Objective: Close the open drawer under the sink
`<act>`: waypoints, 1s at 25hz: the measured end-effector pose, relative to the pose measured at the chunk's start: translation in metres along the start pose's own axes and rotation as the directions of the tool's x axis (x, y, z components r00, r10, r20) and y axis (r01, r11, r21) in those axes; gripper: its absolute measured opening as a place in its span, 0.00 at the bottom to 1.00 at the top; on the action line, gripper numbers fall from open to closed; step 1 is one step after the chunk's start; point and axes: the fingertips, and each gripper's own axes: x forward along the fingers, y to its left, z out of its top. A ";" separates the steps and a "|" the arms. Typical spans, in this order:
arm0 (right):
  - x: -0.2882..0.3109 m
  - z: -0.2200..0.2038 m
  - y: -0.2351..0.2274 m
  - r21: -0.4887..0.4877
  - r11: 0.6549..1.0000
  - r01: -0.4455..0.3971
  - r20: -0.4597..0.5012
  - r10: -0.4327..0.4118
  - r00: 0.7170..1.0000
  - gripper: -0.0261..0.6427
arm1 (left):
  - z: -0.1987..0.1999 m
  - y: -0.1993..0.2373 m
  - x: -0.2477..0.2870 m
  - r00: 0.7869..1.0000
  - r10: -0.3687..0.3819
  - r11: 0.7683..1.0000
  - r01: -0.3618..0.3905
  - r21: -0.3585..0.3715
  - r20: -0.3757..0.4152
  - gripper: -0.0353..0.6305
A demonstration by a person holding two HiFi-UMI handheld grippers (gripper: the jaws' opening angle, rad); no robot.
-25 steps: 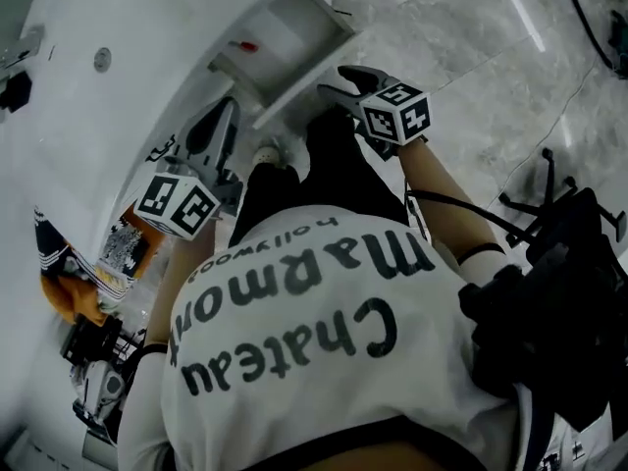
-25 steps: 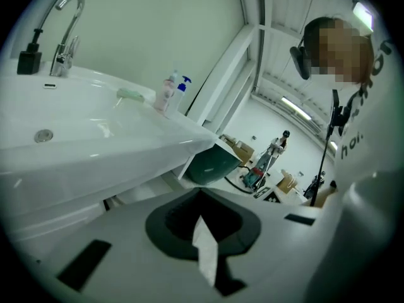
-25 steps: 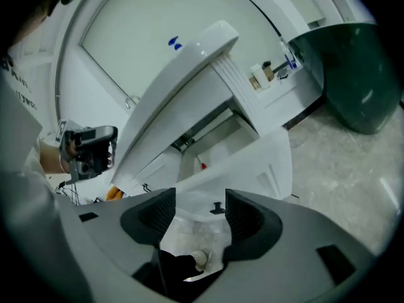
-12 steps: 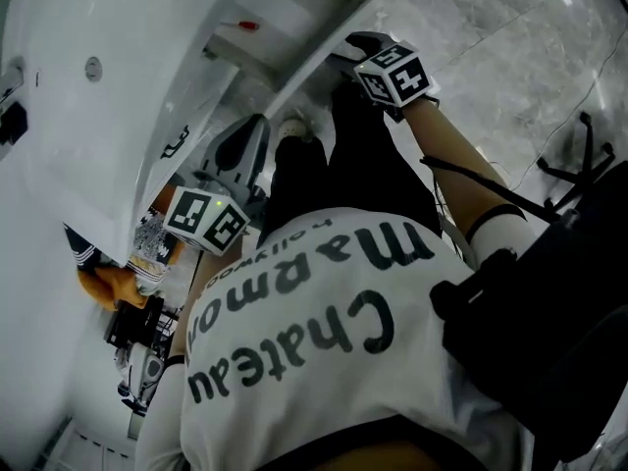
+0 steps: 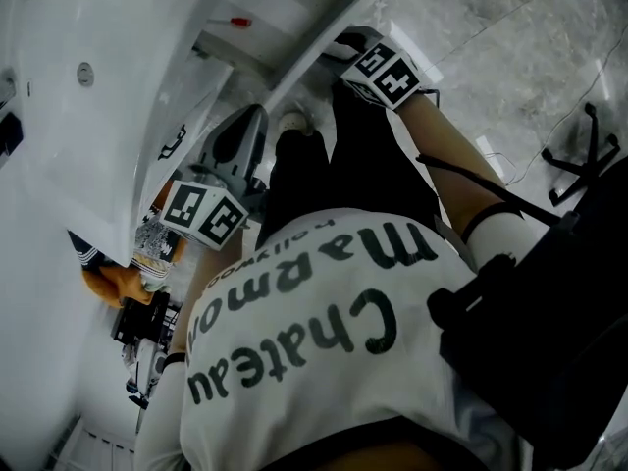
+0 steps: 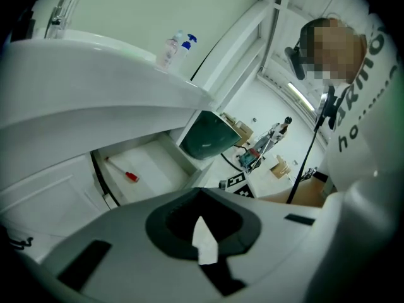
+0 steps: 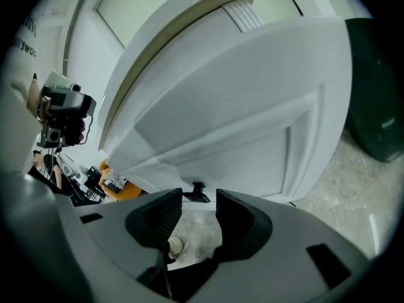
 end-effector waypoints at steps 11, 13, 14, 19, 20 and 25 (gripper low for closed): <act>0.000 0.002 0.005 -0.073 0.995 0.074 0.041 -0.071 0.997 0.20 | -0.001 -0.002 0.012 1.000 -0.013 1.000 0.014 0.008 -0.018 0.07; 0.002 0.004 0.005 -0.067 0.994 0.090 0.051 -0.087 0.995 0.20 | -0.002 -0.002 0.012 1.000 -0.014 1.000 0.014 0.010 -0.021 0.07; 0.003 0.006 0.005 -0.062 0.994 0.094 0.055 -0.090 0.994 0.20 | -0.002 -0.002 0.012 1.000 -0.014 1.000 0.015 0.012 -0.023 0.06; 0.008 0.013 0.003 -0.079 0.994 0.080 0.053 -0.076 0.996 0.20 | -0.002 0.000 0.014 1.000 -0.013 1.000 0.013 0.009 -0.022 0.06; 0.009 0.013 0.003 -0.083 0.994 0.078 0.051 -0.074 0.996 0.20 | -0.002 0.000 0.015 1.000 -0.014 1.000 0.014 0.008 -0.020 0.07; 0.009 0.015 0.002 -0.069 0.994 0.089 0.062 -0.085 0.994 0.21 | -0.001 -0.001 0.018 1.000 -0.012 1.000 0.012 0.001 -0.016 0.07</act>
